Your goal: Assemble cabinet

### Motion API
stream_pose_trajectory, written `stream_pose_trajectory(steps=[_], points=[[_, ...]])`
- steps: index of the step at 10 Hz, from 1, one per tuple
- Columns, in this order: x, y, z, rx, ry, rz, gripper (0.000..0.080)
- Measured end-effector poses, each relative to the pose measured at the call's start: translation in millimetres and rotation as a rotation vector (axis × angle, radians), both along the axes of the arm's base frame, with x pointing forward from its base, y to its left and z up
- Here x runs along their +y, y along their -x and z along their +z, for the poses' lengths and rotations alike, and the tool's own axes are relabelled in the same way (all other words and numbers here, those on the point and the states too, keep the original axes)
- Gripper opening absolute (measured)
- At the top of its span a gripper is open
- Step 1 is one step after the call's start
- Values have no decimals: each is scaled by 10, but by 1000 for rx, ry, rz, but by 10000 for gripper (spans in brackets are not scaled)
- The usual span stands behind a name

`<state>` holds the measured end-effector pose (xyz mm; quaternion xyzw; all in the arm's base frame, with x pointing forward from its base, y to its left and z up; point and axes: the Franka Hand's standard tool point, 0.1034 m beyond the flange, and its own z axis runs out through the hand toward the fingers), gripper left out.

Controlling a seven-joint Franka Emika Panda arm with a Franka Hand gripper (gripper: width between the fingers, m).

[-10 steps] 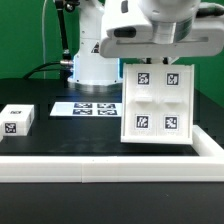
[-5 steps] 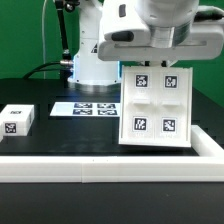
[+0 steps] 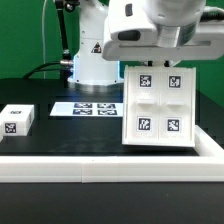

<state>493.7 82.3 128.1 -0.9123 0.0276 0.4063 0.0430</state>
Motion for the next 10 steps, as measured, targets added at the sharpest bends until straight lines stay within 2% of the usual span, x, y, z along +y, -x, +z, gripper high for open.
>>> stream_pose_trajectory(steps=[2,3,6,10], points=[[1,11,8,7,2,-1,225],[6,91,65,64,10,-4,225],[-3,148,148,153,0,2,225],[-38,87,86,161,-7,-13,225]])
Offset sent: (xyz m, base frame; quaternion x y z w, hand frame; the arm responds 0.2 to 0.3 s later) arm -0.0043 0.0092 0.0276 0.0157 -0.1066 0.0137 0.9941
